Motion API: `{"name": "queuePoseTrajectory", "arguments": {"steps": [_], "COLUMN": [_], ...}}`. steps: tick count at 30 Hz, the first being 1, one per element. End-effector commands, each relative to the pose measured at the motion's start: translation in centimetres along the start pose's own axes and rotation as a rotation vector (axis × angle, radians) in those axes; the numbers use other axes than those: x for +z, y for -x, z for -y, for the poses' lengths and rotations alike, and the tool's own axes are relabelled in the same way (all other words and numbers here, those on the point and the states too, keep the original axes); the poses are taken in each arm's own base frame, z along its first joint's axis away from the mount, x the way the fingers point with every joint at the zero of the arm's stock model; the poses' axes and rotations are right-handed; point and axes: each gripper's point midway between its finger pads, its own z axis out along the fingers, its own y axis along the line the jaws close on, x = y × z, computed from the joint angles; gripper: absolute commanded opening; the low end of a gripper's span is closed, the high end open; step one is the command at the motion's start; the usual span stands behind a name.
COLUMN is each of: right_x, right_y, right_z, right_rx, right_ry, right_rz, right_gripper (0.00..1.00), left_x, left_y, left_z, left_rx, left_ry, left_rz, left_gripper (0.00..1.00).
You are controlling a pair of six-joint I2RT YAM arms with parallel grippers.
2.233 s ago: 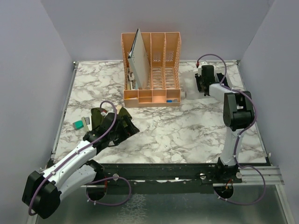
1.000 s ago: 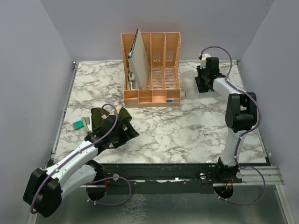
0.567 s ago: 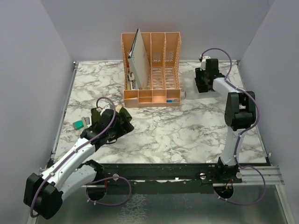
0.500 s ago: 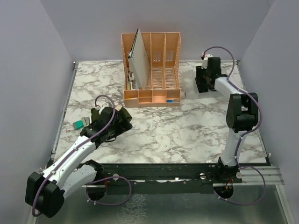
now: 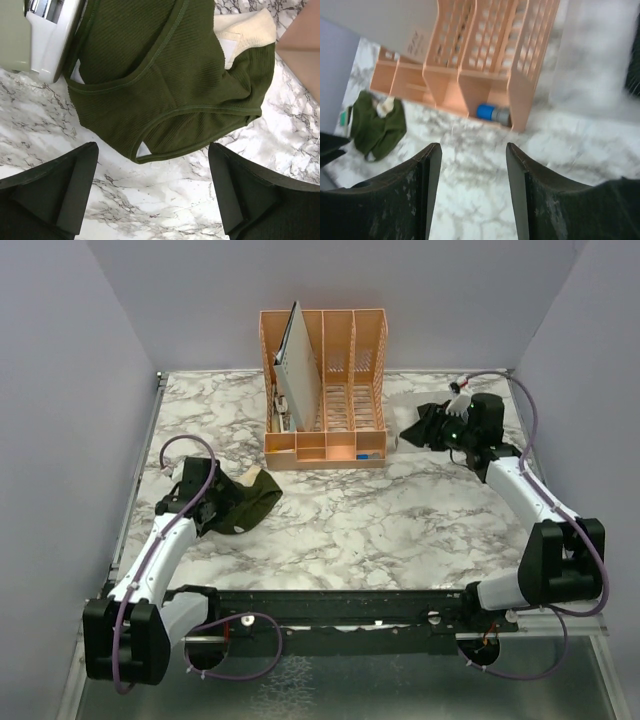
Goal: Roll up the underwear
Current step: Move the underwear to the corner of the board.
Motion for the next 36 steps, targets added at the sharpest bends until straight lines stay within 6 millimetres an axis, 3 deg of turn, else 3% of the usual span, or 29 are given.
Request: {"name": "queuePoseTrajectory", "arguments": {"steps": [1, 6, 10, 12, 16, 19, 26, 33, 36], "right_x": [-1.9, -4.1, -5.4, -5.9, -6.8, -7.1, -6.7, -5.9, -5.6], "right_y": [-7.3, -9.8, -10.7, -11.0, -11.7, -12.2, -14.2, -15.3, -15.5], "right_z": [-2.6, -3.1, -4.3, -4.6, -4.8, -4.8, -3.9, -2.5, -2.6], "right_rx": [0.222, 0.231, 0.260, 0.267, 0.270, 0.268, 0.332, 0.360, 0.355], "right_ry": [0.144, 0.136, 0.175, 0.182, 0.176, 0.171, 0.142, 0.084, 0.108], "right_rz": [-0.215, -0.263, -0.269, -0.269, -0.274, -0.275, -0.309, -0.338, -0.351], "right_gripper": [0.56, 0.54, 0.48, 0.45, 0.42, 0.41, 0.41, 0.43, 0.45], "left_x": [1.1, 2.5, 3.6, 4.1, 4.1, 3.1, -2.2, -9.6, -10.2], "left_y": [-1.5, -3.3, -3.9, -4.4, -6.4, -8.3, -15.9, -25.0, -28.6], "left_z": [0.1, -0.4, -1.0, -1.5, -0.4, 1.6, 7.7, 14.5, 15.4], "left_rx": [-0.008, -0.044, -0.035, -0.024, -0.005, 0.047, 0.139, 0.311, 0.420], "left_ry": [-0.023, -0.036, -0.028, -0.012, -0.087, -0.160, -0.374, -0.593, -0.572], "left_rz": [-0.075, -0.106, -0.108, -0.123, -0.211, -0.250, -0.383, -0.486, -0.521], "left_gripper": [0.95, 0.86, 0.69, 0.55, 0.16, 0.01, 0.00, 0.01, 0.46]}}
